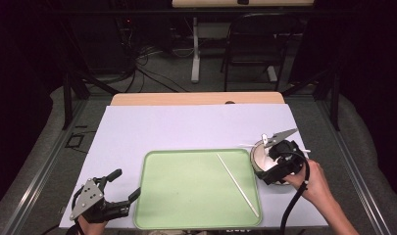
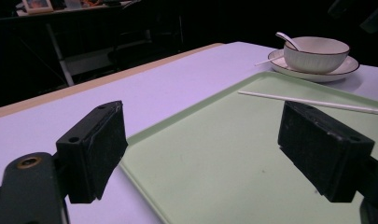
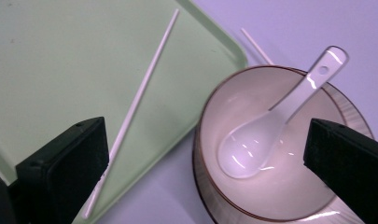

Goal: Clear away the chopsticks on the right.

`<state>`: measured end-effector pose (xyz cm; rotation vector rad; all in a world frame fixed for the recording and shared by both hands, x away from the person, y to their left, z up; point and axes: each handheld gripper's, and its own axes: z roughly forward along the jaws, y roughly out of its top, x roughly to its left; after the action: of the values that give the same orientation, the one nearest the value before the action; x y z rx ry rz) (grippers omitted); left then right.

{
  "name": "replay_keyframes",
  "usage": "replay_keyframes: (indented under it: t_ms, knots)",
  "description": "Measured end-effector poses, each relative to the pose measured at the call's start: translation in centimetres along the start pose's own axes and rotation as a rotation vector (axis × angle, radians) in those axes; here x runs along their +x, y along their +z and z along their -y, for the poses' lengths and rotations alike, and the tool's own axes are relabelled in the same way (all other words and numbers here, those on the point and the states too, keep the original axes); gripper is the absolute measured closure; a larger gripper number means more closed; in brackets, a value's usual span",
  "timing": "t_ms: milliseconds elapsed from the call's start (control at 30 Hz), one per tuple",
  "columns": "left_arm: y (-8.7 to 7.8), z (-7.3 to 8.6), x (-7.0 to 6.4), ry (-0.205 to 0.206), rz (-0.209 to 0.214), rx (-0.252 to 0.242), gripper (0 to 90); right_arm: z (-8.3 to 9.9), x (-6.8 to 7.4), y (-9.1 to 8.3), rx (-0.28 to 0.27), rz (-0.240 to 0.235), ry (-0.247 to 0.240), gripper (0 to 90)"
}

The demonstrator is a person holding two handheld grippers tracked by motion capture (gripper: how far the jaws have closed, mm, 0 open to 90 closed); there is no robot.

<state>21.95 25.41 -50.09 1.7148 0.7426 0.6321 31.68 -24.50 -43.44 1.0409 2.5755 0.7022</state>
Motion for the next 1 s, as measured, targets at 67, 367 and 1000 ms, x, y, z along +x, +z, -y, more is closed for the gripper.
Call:
replay_keyframes:
  t_ms: [67, 367, 1000]
  knots:
    - [0.0, 0.0, 0.0, -0.003, 0.000, -0.001, 15.4, 0.3, -0.9, -0.5, -0.015, 0.010, 0.008, 0.0]
    - [0.0, 0.0, 0.0, 0.000, 0.002, 0.000, 15.4, 0.9, -4.6, -2.3, -0.007, 0.041, 0.010, 0.0]
    - [0.1, 0.0, 0.0, -0.002, 0.001, 0.000, 15.4, -0.2, -11.2, -1.9, 0.103, 0.053, -0.053, 0.0]
